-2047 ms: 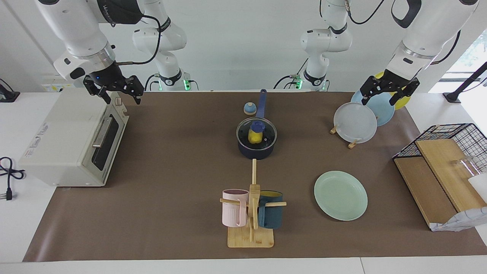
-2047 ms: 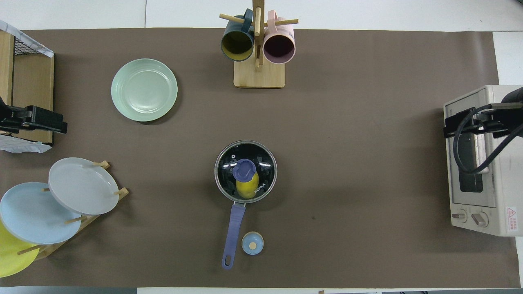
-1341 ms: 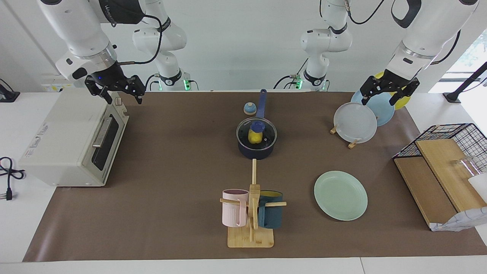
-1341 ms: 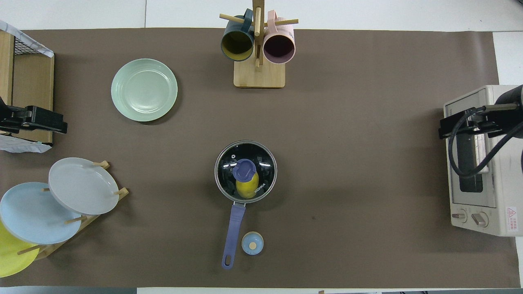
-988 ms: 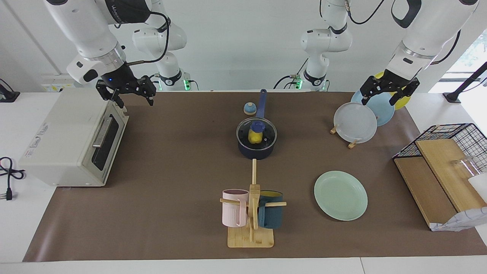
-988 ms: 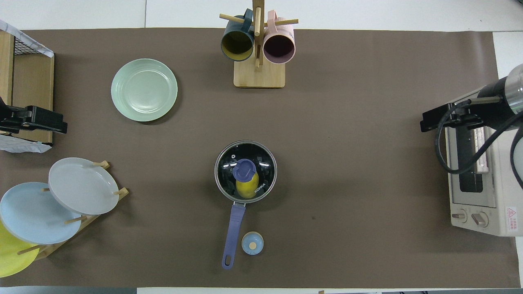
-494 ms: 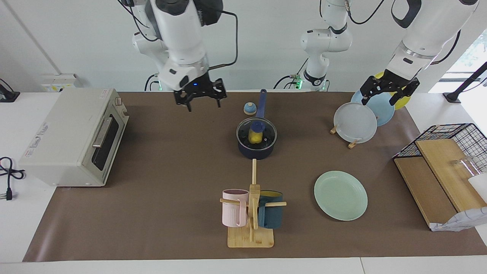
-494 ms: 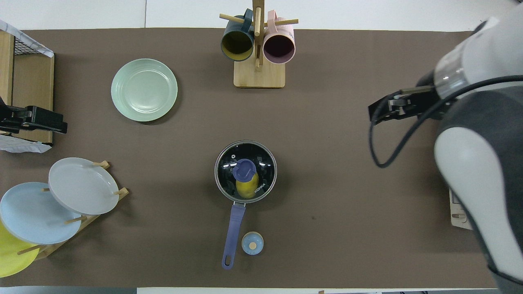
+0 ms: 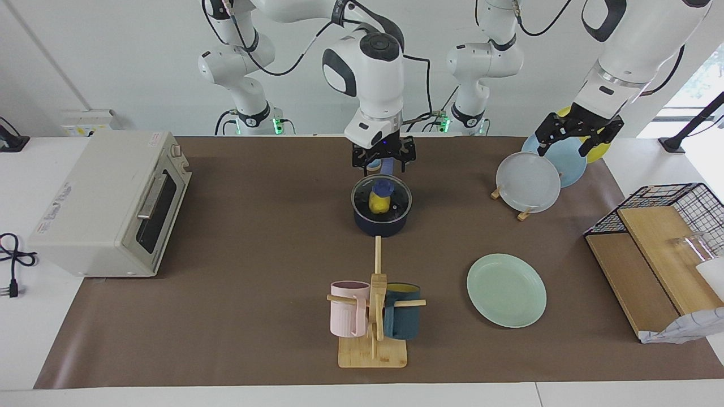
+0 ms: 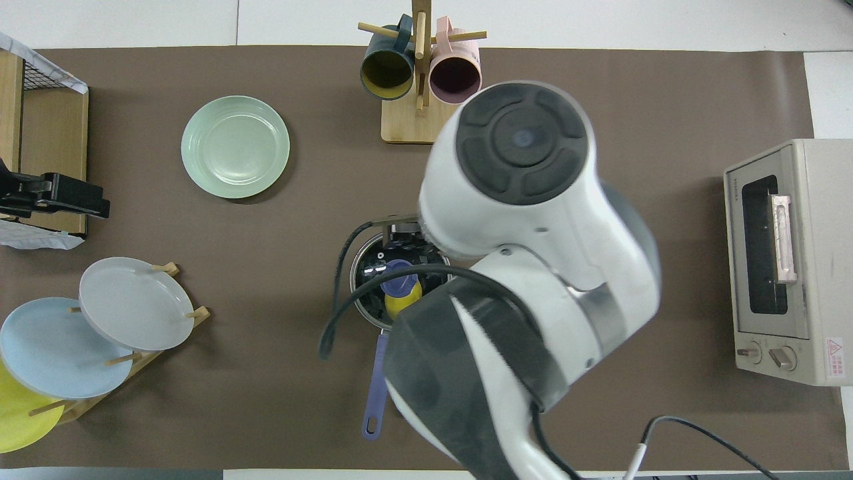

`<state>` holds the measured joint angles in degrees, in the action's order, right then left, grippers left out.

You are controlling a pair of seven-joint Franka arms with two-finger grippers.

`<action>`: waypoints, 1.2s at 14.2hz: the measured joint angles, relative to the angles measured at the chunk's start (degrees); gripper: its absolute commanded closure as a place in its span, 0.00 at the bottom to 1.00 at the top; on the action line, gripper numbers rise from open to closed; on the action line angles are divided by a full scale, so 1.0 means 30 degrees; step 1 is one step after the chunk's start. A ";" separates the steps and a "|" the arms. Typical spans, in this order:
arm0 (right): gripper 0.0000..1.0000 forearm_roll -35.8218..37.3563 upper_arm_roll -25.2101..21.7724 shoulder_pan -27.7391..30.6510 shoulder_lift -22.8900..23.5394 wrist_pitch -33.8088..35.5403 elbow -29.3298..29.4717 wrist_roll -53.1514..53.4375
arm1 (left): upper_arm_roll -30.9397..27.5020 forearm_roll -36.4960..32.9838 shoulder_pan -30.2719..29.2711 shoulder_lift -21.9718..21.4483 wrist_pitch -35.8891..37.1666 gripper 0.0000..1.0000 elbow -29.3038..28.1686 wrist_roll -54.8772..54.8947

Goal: Transfer potato from pot to plate
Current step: 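Lower the right gripper onto the blue knob of the glass lid, then close the right gripper on the blue lid knob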

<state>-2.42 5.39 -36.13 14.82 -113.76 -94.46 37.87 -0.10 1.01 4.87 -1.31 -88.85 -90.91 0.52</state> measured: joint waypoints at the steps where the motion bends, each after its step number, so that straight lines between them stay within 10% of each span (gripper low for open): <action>1: 0.00 0.0001 -0.0002 -0.0105 -0.0377 -0.0896 -0.1146 0.0014 | 0.0000 0.0000 0.0000 0.0000 0.0000 0.00 0.0000 0.0000; 7: 0.00 0.0007 -0.0051 -0.0150 -0.2060 -0.3512 -0.4630 0.0016 | -0.0001 0.0000 0.0000 0.0000 0.0000 0.00 0.0000 0.0000; 17: 0.00 0.1774 -0.0022 -0.0416 -0.0869 -0.5078 -0.4642 0.0007 | -0.0003 0.0000 0.0000 0.0000 0.0000 0.00 0.0000 0.0000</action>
<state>2.90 5.33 -37.38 12.21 -128.99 -108.39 37.89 -0.11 1.01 4.87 -1.31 -88.85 -90.91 0.52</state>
